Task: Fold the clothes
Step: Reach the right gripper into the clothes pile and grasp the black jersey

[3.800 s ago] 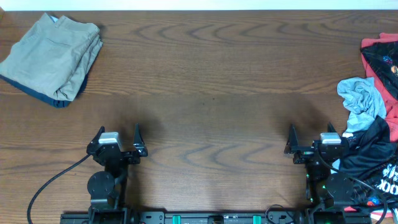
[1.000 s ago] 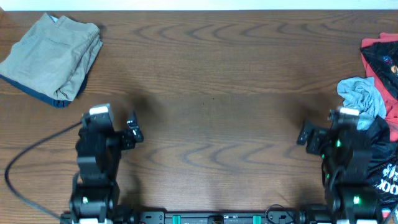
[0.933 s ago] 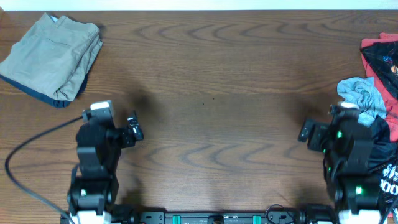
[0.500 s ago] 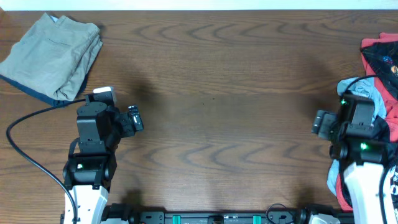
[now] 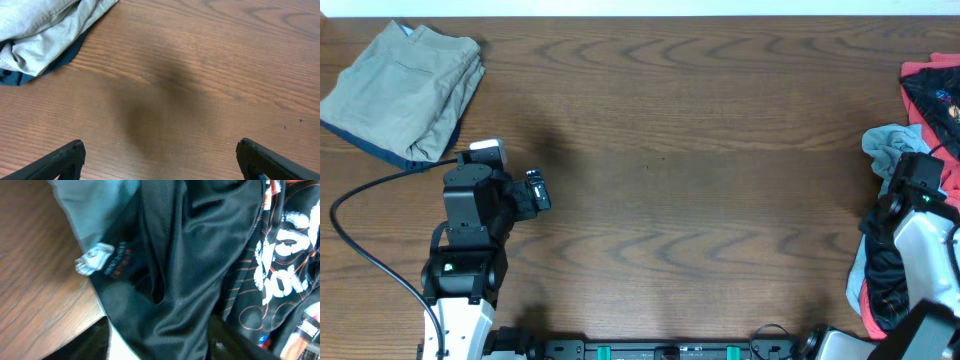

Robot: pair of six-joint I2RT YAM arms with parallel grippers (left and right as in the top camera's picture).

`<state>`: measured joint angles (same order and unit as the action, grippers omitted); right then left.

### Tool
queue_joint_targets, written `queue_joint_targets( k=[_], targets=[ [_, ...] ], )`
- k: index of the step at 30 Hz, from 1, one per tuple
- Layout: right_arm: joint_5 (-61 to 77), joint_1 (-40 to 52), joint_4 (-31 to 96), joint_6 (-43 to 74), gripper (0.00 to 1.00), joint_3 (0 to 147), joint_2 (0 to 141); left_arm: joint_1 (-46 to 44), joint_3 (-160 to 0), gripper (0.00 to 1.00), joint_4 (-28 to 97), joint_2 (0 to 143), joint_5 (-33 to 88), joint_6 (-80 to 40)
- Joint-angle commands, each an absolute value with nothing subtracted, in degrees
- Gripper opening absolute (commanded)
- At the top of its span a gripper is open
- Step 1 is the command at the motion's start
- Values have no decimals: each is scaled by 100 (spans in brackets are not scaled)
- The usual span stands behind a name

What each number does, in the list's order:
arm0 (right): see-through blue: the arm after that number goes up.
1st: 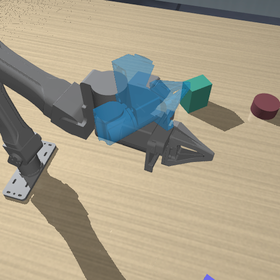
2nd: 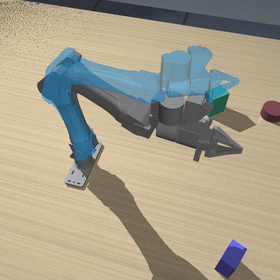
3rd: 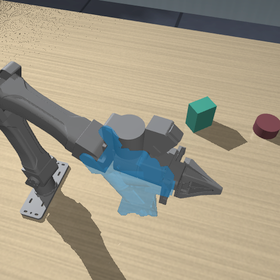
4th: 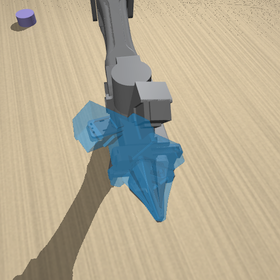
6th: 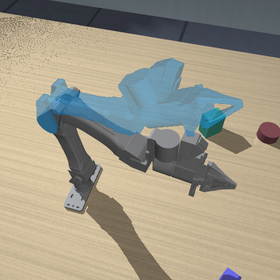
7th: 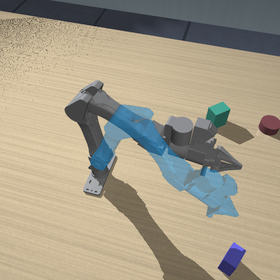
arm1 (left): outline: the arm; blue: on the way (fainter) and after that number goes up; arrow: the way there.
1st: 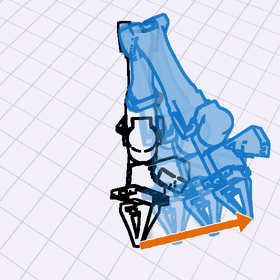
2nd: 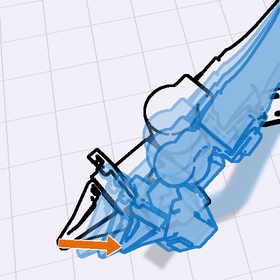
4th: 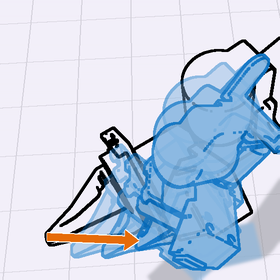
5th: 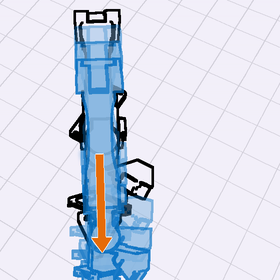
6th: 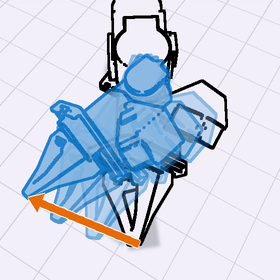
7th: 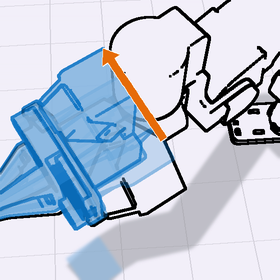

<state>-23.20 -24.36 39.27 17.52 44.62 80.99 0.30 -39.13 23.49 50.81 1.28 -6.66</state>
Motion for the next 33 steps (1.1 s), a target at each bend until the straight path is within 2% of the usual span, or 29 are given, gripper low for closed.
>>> queue_joint_targets(
  k=[1, 8, 11, 12, 13, 14, 18, 23, 29, 33],
  targets=[
    [-2458, -2563, 3811, 1929, 52, 4556, 8364, 19, -4073, 98, 2355, 5087, 102, -718],
    [-2440, -2565, 3503, 1929, 43, 4552, 8871, 19, -4073, 98, 2355, 5087, 102, -718],
    [-2438, -2565, 3358, 1931, 26, 4552, 9041, 19, -4073, 98, 2355, 5089, 102, -718],
    [-2432, -2565, 3330, 1933, 19, 4552, 9072, 19, -4073, 98, 2355, 5089, 102, -718],
    [-2394, -2565, 3293, 1955, 7, 4552, 9085, 19, -4073, 98, 2355, 5089, 102, -718],
    [-2383, -2565, 3269, 2021, 1, 4554, 9085, 19, -4073, 98, 2355, 5089, 102, -718],
    [-2202, -2565, 3312, 2053, 1, 4705, 8941, 19, -4073, 98, 2349, 5092, 102, -718],
    [-1933, -2558, 3820, 1717, 1, 5618, 8359, 19, -4073, 98, 2349, 5092, 102, -718],
    [663, -2495, 3857, 620, 1, 6838, 7822, 19, -4073, 98, 2349, 5092, 102, -718],
    [2497, -2294, 3398, 504, 1, 7251, 7756, 19, -4073, 98, 2309, 5092, 102, -718]
  ],
)
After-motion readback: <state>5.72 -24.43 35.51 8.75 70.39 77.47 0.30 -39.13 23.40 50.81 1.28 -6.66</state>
